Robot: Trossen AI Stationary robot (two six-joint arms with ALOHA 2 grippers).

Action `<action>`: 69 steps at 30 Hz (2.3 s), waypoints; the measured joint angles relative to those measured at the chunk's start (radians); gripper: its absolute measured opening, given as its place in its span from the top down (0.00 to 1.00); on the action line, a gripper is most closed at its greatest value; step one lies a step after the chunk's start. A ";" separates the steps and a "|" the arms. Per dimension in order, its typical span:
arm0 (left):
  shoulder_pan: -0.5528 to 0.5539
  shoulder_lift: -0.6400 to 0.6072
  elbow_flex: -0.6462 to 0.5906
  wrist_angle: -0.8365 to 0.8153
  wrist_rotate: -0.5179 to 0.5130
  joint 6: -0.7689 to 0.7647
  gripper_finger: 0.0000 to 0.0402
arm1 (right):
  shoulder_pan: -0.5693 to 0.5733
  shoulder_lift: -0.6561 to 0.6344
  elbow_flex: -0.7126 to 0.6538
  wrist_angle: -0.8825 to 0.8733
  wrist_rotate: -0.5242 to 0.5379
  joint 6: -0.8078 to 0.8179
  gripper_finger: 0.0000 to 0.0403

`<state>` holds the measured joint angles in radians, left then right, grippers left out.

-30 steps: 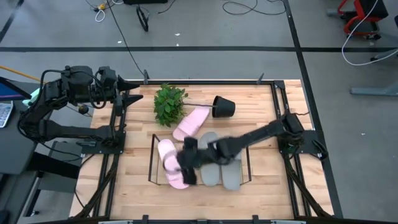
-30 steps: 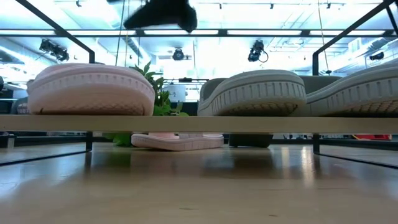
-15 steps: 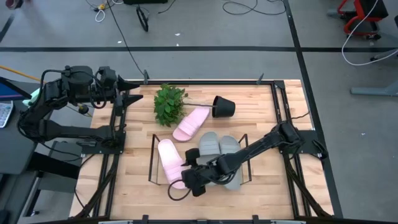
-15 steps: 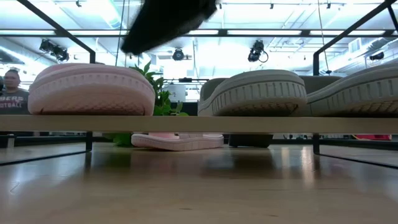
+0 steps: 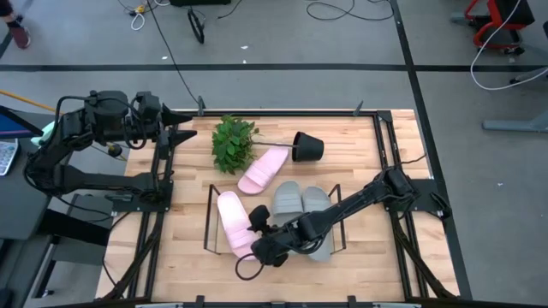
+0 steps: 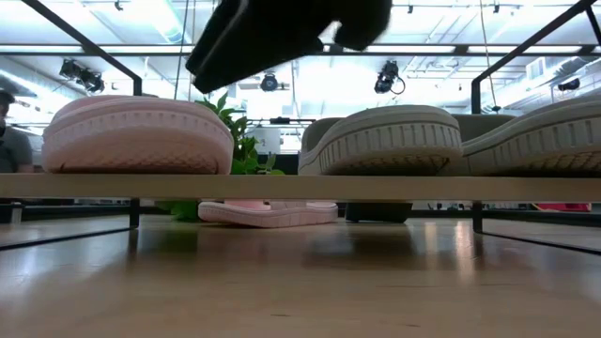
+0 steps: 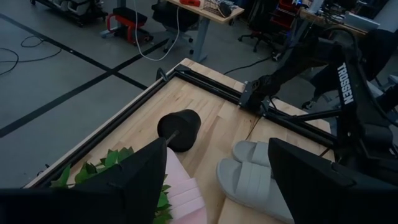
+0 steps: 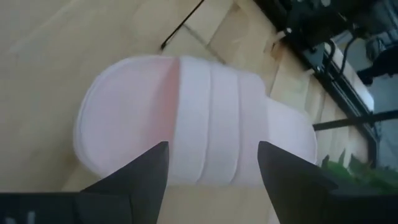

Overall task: Pick and place slides into the shelf
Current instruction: Put the top pink slipper on the shelf

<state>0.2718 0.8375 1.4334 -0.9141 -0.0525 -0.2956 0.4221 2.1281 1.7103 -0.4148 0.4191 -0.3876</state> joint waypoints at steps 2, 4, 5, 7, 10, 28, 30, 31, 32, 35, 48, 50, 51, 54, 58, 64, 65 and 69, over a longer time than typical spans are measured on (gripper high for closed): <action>0.000 0.000 0.000 0.000 0.000 0.000 0.29 | 0.000 0.000 0.000 -0.030 0.000 -0.041 0.38; 0.000 0.000 0.000 0.000 0.000 0.000 0.29 | -0.001 0.000 0.000 -0.067 0.002 -0.058 0.38; 0.000 0.000 0.000 0.000 0.000 0.000 0.29 | -0.001 0.000 0.000 -0.085 0.014 -0.063 0.38; 0.000 0.000 0.000 0.000 0.000 0.000 0.29 | -0.001 0.000 0.000 -0.110 0.033 -0.062 0.39; 0.000 0.000 0.000 0.000 0.000 0.000 0.29 | -0.004 0.000 0.000 -0.102 0.046 -0.061 0.41; 0.000 0.000 0.000 -0.003 0.000 0.003 0.29 | 0.010 0.000 0.000 -0.055 -0.023 -0.035 0.44; 0.000 0.000 0.000 -0.003 0.000 0.003 0.29 | 0.003 0.004 0.000 -0.047 -0.023 -0.035 0.44; 0.000 0.000 0.000 -0.003 0.000 0.003 0.29 | 0.002 0.007 0.000 -0.039 -0.022 -0.035 0.44; 0.000 0.000 0.000 -0.004 0.000 0.003 0.29 | 0.002 0.010 0.000 -0.036 -0.024 -0.035 0.44; 0.000 0.000 0.000 -0.003 0.000 0.003 0.29 | -0.001 0.029 0.002 0.017 -0.031 -0.036 0.44; 0.000 0.000 0.000 -0.005 0.000 0.003 0.29 | -0.006 0.056 0.001 0.099 0.014 -0.062 0.55; 0.000 0.000 0.000 -0.004 0.000 0.003 0.29 | -0.007 0.056 0.001 0.099 0.010 -0.062 0.63; 0.000 0.000 0.000 -0.005 0.000 0.003 0.29 | -0.007 0.056 0.001 0.099 0.007 -0.062 0.67; 0.000 0.000 0.000 -0.005 0.000 0.003 0.29 | -0.007 0.056 0.001 0.101 -0.012 -0.062 0.82; 0.000 0.000 0.000 -0.005 -0.013 0.003 0.29 | -0.005 0.056 0.009 0.096 -0.016 -0.061 0.98; 0.000 0.000 0.000 -0.004 -0.019 0.003 0.29 | -0.006 0.057 0.058 0.078 0.018 -0.001 0.98; 0.000 0.000 0.000 -0.005 -0.019 0.003 0.29 | -0.007 0.057 0.067 0.060 0.020 0.013 0.99; 0.000 0.000 0.000 -0.005 -0.023 0.003 0.29 | -0.003 0.057 0.086 -0.012 0.066 0.092 0.99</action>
<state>0.2722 0.8376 1.4334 -0.9188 -0.0753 -0.2924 0.4191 2.1849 1.7967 -0.4268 0.4848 -0.2953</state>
